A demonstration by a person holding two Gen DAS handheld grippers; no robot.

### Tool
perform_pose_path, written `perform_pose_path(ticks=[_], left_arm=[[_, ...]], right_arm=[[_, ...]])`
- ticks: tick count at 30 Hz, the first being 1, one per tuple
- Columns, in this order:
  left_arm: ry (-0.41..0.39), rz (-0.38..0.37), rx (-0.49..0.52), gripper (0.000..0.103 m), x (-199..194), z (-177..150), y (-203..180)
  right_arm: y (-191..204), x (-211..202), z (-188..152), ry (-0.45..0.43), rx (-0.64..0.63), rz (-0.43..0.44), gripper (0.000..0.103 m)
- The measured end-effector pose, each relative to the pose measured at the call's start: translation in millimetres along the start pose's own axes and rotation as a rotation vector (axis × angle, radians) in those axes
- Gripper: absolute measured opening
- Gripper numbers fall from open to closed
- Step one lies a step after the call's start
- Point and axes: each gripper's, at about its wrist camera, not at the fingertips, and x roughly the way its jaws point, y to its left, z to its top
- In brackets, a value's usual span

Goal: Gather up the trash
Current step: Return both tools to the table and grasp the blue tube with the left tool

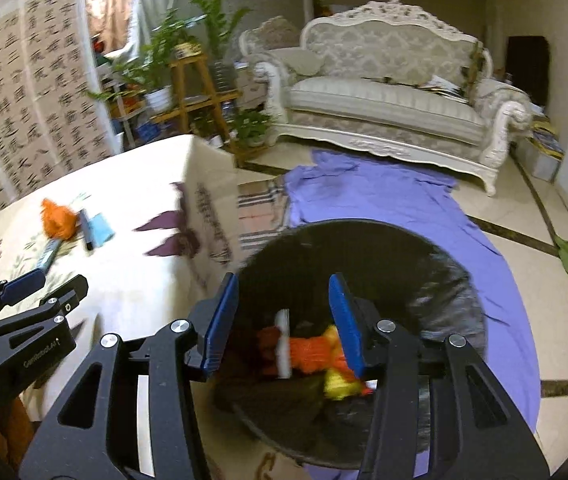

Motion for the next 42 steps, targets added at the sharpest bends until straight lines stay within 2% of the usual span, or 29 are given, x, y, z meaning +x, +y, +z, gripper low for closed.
perform_pose_path(ticks=[6, 11, 13, 14, 15, 17, 20, 31, 34, 35, 38, 42], left_arm=[[0.028, 0.062, -0.066, 0.06, 13, 3, 42], [0.045, 0.077, -0.087, 0.06, 28, 15, 62], [0.057, 0.079, -0.084, 0.054, 34, 17, 68], [0.072, 0.069, -0.085, 0.047, 40, 19, 70], [0.086, 0.05, -0.091, 0.041, 44, 21, 72], [0.078, 0.032, -0.09, 0.037, 45, 21, 73], [0.063, 0.015, -0.051, 0.019, 44, 21, 70], [0.054, -0.035, -0.047, 0.015, 21, -3, 93], [0.064, -0.145, -0.097, 0.015, 17, -7, 106], [0.063, -0.152, -0.101, 0.014, 17, -7, 110], [0.051, -0.1, -0.04, 0.014, 19, -7, 112], [0.041, -0.098, -0.024, 0.014, 14, -12, 113]], right_arm=[[35, 7, 2, 0.022, -0.045, 0.064, 0.046], [64, 19, 4, 0.066, -0.098, 0.095, 0.047], [74, 22, 5, 0.08, -0.125, 0.1, 0.047], [80, 23, 5, 0.082, -0.14, 0.102, 0.047], [84, 23, 5, 0.086, -0.152, 0.106, 0.052], [90, 24, 5, 0.092, -0.168, 0.11, 0.058], [100, 25, 5, 0.104, -0.19, 0.118, 0.058], [133, 29, 1, 0.137, -0.274, 0.155, 0.058], [143, 29, -1, 0.142, -0.296, 0.162, 0.058], [144, 30, -1, 0.143, -0.299, 0.163, 0.058], [148, 32, -1, 0.15, -0.305, 0.158, 0.058], [151, 32, -2, 0.153, -0.299, 0.157, 0.058]])
